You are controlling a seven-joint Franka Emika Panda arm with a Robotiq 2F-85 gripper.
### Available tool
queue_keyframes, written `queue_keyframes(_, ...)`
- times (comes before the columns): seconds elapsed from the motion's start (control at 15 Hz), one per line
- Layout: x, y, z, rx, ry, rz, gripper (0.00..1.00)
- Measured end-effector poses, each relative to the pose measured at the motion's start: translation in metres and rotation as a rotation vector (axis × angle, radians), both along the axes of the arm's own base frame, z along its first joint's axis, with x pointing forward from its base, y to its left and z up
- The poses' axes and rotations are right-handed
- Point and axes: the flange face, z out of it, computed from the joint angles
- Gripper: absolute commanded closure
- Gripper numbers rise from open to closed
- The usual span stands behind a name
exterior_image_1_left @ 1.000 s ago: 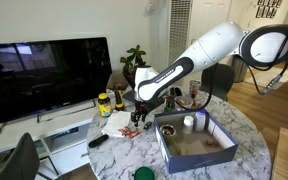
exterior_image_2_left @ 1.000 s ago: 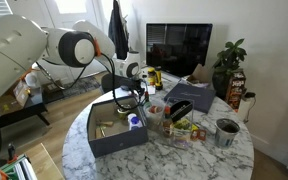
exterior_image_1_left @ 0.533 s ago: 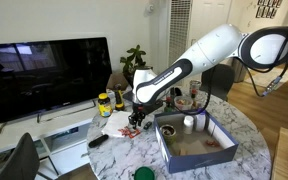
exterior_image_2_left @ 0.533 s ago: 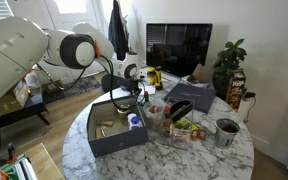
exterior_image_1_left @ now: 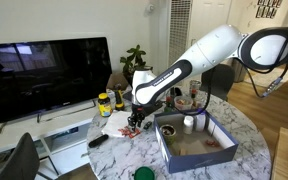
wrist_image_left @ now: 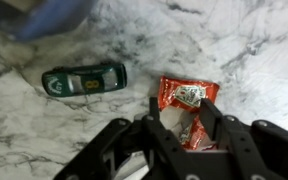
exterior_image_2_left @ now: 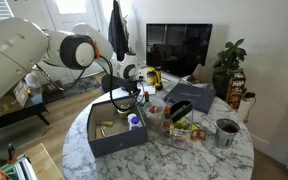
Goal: Pick up an orange sachet from the left side of the table and put it in the box
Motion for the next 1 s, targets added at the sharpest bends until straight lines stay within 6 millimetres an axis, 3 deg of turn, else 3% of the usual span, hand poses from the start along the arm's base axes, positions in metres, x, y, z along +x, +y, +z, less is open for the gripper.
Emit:
queue_keyframes(0.2,-0.001,-0.003,-0.006,-0.006,0.006,-0.003,0.67)
queue_keyframes(0.33,-0.001,-0.006,-0.011,-0.011,0.010,-0.005,0.77)
queue_keyframes(0.47,-0.001,-0.008,-0.014,-0.015,0.013,-0.006,0.98)
queue_keyframes(1.0,0.000,-0.004,-0.015,-0.012,0.007,-0.003,1.00)
